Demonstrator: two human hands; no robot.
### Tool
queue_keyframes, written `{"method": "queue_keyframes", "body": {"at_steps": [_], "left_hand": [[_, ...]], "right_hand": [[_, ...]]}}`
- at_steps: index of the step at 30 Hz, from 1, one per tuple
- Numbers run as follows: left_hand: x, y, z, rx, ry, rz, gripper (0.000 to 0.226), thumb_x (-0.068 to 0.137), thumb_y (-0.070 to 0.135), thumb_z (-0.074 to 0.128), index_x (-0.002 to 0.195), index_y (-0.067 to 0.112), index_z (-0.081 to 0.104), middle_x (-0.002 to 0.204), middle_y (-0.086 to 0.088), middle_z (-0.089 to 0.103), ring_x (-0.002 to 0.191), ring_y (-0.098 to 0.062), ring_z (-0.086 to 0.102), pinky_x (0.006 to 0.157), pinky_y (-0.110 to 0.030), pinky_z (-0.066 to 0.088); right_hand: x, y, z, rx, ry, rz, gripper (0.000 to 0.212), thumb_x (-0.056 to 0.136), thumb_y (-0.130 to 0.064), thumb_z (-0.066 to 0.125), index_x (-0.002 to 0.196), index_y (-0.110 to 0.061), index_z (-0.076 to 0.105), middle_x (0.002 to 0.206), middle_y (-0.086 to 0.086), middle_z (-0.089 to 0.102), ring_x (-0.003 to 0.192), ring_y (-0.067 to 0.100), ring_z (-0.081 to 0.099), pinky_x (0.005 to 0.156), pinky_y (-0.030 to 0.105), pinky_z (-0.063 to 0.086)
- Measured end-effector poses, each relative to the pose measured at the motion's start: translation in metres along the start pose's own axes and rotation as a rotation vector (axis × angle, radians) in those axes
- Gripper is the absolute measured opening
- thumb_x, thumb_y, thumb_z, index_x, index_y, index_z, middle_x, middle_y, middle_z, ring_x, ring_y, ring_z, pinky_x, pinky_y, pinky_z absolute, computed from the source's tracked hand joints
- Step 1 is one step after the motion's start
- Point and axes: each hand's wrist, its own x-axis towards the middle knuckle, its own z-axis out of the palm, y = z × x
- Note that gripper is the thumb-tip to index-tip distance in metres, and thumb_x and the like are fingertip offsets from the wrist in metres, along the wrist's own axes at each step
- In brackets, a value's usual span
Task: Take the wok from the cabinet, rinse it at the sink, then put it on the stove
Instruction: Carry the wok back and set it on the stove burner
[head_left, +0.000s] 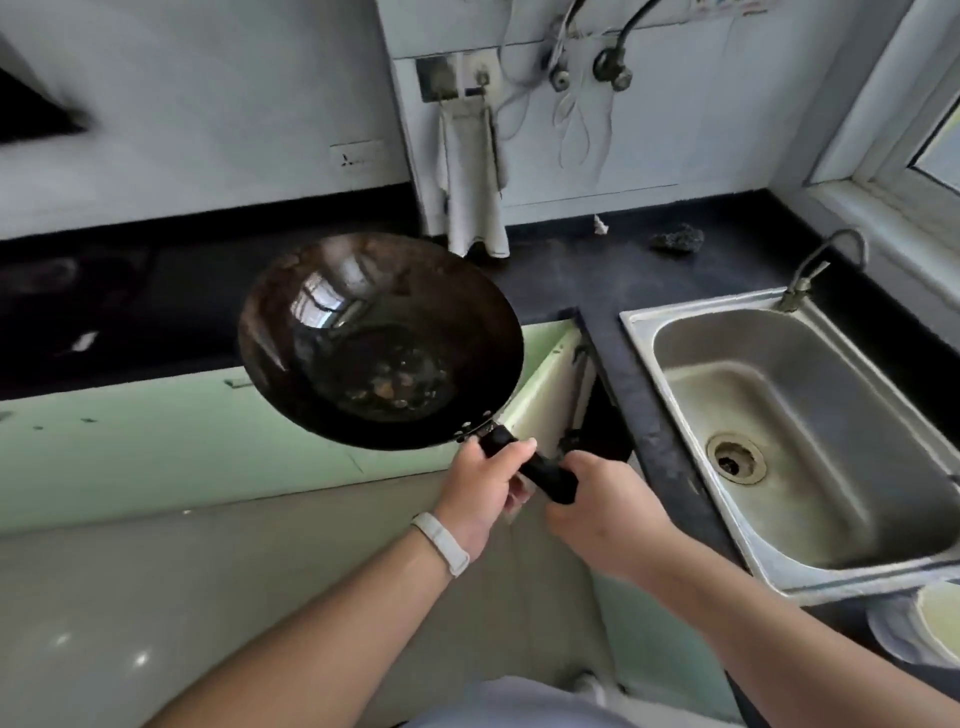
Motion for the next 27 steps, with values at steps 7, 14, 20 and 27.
{"method": "queue_keyframes", "body": {"at_steps": [7, 14, 20, 27], "left_hand": [[-0.054, -0.007, -0.152, -0.086, 0.181, 0.022, 0.023, 0.076, 0.029, 0.067, 0.079, 0.014, 0.051, 0.061, 0.003, 0.058, 0.046, -0.012, 0.051, 0.050, -0.026, 0.037], [-0.121, -0.022, -0.307, -0.157, 0.301, 0.054, 0.016, 0.085, 0.022, 0.063, 0.078, 0.012, 0.052, 0.059, 0.005, 0.058, 0.048, -0.012, 0.051, 0.049, -0.025, 0.037], [-0.169, -0.032, -0.408, -0.252, 0.443, 0.053, 0.021, 0.087, 0.017, 0.063, 0.070, 0.015, 0.053, 0.054, 0.004, 0.056, 0.048, -0.012, 0.050, 0.050, -0.025, 0.036], [-0.200, -0.041, -0.493, -0.361, 0.620, 0.045, 0.017, 0.088, 0.020, 0.065, 0.081, 0.011, 0.052, 0.059, 0.001, 0.055, 0.048, -0.011, 0.051, 0.050, -0.026, 0.038]], "right_hand": [[-0.021, -0.129, 0.086, -0.058, -0.122, -0.115, 0.013, 0.078, -0.025, 0.057, 0.091, -0.023, 0.061, 0.071, -0.003, 0.063, 0.060, 0.019, 0.061, 0.049, 0.029, 0.045], [-0.055, -0.255, 0.184, -0.159, -0.197, -0.228, 0.011, 0.078, -0.027, 0.059, 0.088, -0.021, 0.057, 0.072, -0.004, 0.061, 0.061, 0.018, 0.058, 0.053, 0.029, 0.045], [-0.081, -0.345, 0.251, -0.250, -0.273, -0.342, 0.010, 0.081, -0.026, 0.057, 0.090, -0.021, 0.056, 0.074, -0.004, 0.061, 0.060, 0.016, 0.058, 0.052, 0.028, 0.045], [-0.087, -0.424, 0.302, -0.301, -0.386, -0.470, 0.013, 0.080, -0.027, 0.055, 0.092, -0.023, 0.056, 0.080, -0.003, 0.062, 0.065, 0.018, 0.061, 0.054, 0.030, 0.050]]}}
